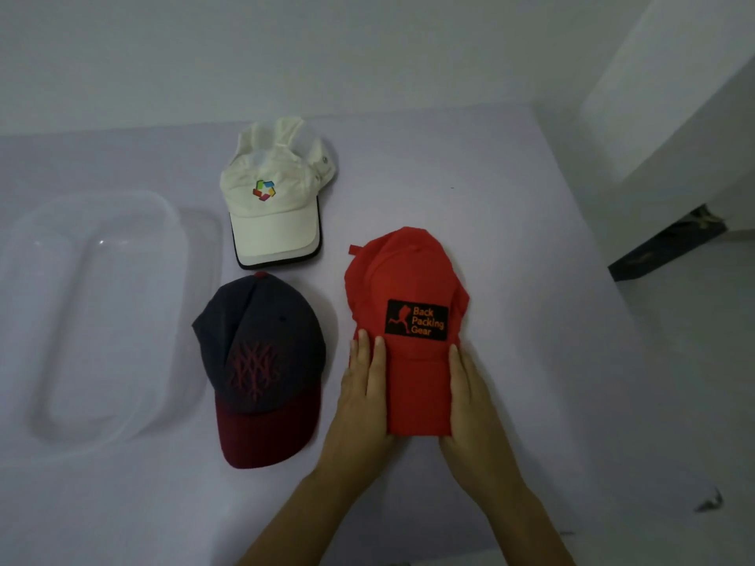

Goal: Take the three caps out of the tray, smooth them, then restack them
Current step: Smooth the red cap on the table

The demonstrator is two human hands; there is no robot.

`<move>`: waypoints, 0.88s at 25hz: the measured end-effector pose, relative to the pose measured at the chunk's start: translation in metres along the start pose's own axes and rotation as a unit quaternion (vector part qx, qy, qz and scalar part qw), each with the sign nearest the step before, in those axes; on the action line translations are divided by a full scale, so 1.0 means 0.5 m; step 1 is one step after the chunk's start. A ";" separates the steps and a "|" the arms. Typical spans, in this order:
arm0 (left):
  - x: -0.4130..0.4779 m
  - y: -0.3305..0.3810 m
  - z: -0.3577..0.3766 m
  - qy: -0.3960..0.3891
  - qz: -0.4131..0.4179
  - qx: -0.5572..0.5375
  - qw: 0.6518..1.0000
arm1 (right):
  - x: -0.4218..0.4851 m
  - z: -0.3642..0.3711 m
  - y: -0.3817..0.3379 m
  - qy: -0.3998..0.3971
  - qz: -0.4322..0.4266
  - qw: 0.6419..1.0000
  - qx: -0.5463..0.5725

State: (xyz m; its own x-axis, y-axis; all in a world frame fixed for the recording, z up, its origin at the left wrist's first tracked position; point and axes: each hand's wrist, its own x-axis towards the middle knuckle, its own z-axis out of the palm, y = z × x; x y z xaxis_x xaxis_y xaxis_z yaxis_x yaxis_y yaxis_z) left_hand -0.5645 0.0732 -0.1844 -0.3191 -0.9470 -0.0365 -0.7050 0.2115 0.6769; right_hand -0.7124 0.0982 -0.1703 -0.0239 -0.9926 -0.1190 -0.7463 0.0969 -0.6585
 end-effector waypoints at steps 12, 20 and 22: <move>-0.004 0.083 -0.070 0.001 0.006 -0.277 0.961 | -0.029 -0.054 -0.084 0.055 0.010 0.943 0.328; -0.004 0.085 -0.119 -0.013 0.065 -0.145 0.987 | -0.002 -0.115 -0.065 0.057 -0.041 0.974 0.216; -0.007 0.103 -0.114 0.033 0.057 -0.222 0.973 | -0.004 -0.115 -0.085 0.048 -0.012 0.942 0.331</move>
State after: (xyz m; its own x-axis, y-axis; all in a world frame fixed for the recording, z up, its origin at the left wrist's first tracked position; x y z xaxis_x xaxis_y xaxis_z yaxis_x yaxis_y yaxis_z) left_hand -0.5637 0.0738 -0.1077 -0.3278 -0.9400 0.0948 -0.3190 0.2046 0.9254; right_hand -0.7187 0.0920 -0.0993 -0.0971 -0.9939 -0.0519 -0.1686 0.0678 -0.9833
